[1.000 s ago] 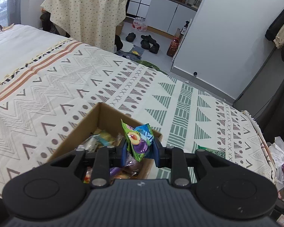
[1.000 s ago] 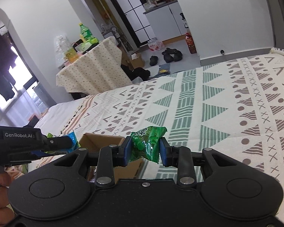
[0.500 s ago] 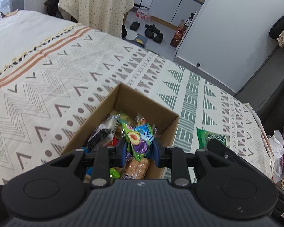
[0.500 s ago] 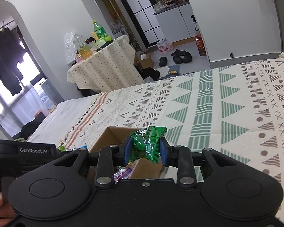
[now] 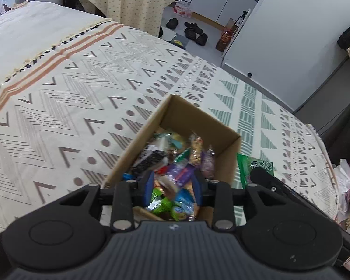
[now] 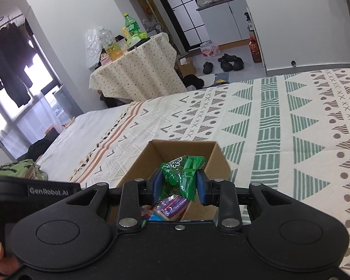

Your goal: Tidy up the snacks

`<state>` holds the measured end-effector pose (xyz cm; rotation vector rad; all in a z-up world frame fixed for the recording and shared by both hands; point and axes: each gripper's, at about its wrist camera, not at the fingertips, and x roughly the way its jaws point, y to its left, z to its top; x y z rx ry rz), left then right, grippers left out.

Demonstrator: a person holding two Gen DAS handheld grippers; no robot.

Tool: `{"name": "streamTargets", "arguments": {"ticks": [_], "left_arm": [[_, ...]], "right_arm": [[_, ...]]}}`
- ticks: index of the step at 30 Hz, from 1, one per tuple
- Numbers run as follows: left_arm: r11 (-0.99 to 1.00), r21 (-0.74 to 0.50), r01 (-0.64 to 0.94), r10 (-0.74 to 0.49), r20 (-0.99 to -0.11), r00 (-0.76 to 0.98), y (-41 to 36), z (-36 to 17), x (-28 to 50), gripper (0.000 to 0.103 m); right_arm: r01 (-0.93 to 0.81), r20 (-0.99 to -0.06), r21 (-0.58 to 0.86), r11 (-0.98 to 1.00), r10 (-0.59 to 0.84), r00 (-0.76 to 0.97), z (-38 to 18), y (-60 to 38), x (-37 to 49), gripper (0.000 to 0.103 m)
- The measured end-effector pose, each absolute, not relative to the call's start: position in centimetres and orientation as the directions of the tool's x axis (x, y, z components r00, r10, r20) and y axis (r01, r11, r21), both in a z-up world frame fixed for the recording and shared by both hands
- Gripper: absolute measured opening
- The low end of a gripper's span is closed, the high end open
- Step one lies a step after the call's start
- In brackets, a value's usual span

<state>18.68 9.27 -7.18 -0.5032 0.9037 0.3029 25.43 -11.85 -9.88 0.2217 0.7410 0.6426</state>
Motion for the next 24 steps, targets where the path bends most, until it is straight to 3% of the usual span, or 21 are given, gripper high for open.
{"name": "streamTargets", "arguments": {"ticks": [8, 12, 14, 24], "left_arm": [[0.861, -0.259, -0.438, 0.04, -0.823, 0.567, 10.5, -7.3, 17.9, 0.057], [0.871, -0.251, -0.421, 0.037, -0.823, 0.567, 10.8, -7.1, 17.6, 0.067], [0.877, -0.241, -0.415, 0.041, -0.823, 0.567, 10.9, -7.0, 17.5, 0.074], [0.901, -0.226, -0.369, 0.023, -0.826, 0.563, 10.4, -5.7, 16.7, 0.085]], "right_arm": [[-0.479, -0.567, 0.384, 0.79, 0.611, 0.553, -9.8, -9.8, 25.0, 0.032], [-0.474, -0.575, 0.359, 0.804, 0.591, 0.566, -9.5, -9.2, 24.7, 0.046], [-0.46, -0.575, 0.357, 0.813, 0.58, 0.577, -9.3, -9.4, 24.5, 0.048], [-0.401, -0.596, 0.366, 0.84, 0.543, 0.592, -8.3, -11.1, 23.2, 0.052]]}}
